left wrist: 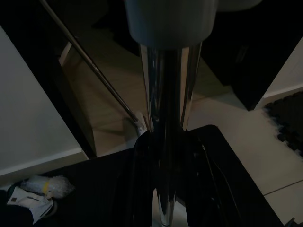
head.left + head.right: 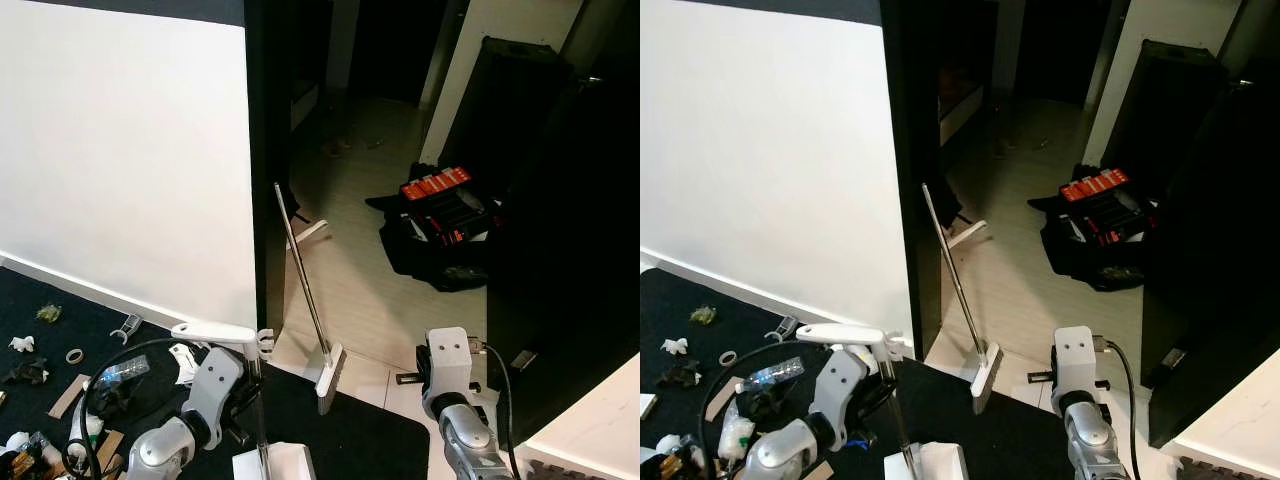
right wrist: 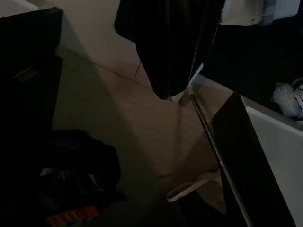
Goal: Sweep floor
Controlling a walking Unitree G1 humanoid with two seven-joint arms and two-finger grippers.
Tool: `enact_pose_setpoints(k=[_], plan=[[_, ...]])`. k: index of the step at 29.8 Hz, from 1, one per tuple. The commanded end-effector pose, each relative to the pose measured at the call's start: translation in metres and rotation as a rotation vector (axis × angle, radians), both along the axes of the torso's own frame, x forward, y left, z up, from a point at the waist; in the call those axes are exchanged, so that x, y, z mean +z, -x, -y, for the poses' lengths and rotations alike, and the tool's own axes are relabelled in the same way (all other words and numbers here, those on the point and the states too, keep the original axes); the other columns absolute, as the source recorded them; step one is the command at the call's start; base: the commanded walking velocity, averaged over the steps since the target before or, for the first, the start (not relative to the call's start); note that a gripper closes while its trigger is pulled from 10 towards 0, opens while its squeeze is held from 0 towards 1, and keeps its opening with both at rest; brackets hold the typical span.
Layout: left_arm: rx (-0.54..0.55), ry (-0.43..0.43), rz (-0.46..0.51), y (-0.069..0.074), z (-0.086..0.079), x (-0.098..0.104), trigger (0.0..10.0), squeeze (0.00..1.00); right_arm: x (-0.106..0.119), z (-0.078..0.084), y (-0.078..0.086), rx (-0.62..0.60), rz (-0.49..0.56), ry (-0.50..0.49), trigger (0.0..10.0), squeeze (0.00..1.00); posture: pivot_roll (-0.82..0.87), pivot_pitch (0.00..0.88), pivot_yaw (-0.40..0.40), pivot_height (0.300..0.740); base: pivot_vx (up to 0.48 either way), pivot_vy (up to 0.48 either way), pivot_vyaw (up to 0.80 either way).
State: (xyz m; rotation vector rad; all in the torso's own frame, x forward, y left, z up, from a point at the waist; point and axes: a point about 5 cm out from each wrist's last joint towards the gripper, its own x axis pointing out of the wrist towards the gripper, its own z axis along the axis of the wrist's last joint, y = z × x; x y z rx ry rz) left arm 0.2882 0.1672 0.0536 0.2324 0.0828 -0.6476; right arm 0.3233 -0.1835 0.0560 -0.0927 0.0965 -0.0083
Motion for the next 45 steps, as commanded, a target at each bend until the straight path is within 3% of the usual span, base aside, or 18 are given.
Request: enact_pose_setpoints(k=[1, 14, 19, 24, 36, 37, 39, 40, 45], plan=[[0.014, -0.006, 0.007, 0.004, -0.004, -0.001, 10.0, 0.0, -0.007, 0.003, 0.005, -0.017, -0.025, -0.008, 10.0, 0.0, -0.03, 0.134, -0.029, 0.74, 0.0, 0.0, 0.0], [0.008, 0.001, 0.083, 0.0, -0.007, 0.017, 10.0, 0.0, -0.007, 0.004, 0.005, -0.017, -0.025, -0.008, 10.0, 0.0, -0.03, 0.132, -0.029, 0.74, 0.0, 0.0, 0.0], [0.016, -0.018, 0.064, 0.001, -0.01, 0.012, 10.0, 0.0, -0.007, 0.003, 0.005, -0.016, -0.025, -0.009, 10.0, 0.0, -0.03, 0.133, -0.029, 0.74, 0.0, 0.0, 0.0], [0.098, -0.054, 0.025, 0.007, -0.014, -0.006, 10.0, 0.0, -0.008, 0.003, 0.006, -0.017, -0.024, -0.008, 10.0, 0.0, -0.03, 0.134, -0.029, 0.74, 0.0, 0.0, 0.0], [0.136, -0.076, 0.008, 0.01, -0.019, -0.013, 10.0, 0.0, -0.007, 0.004, 0.005, -0.014, -0.024, -0.005, 10.0, 0.0, -0.03, 0.132, -0.031, 0.74, 0.0, 0.0, 0.0], [0.146, -0.064, -0.001, 0.009, -0.02, -0.014, 10.0, 0.42, -0.007, 0.003, 0.005, -0.011, -0.024, -0.005, 10.0, 0.0, -0.03, 0.131, -0.032, 0.74, 0.0, 0.0, 0.0], [0.151, -0.059, -0.001, 0.009, -0.02, -0.014, 10.0, 0.42, -0.007, 0.003, 0.005, -0.011, -0.024, -0.005, 10.0, 0.0, -0.03, 0.131, -0.032, 0.74, 0.0, 0.0, 0.0], [0.161, -0.058, -0.002, 0.008, -0.02, -0.015, 10.0, 1.0, -0.007, 0.003, 0.005, -0.011, -0.024, -0.005, 10.0, 0.0, -0.03, 0.131, -0.032, 0.74, 0.0, 0.0, 0.0], [0.195, -0.029, 0.0, 0.006, -0.019, -0.015, 10.0, 1.0, -0.007, 0.004, 0.005, -0.012, -0.024, -0.002, 10.0, 0.0, -0.04, 0.128, -0.033, 0.74, 0.0, 0.0, 0.0]])
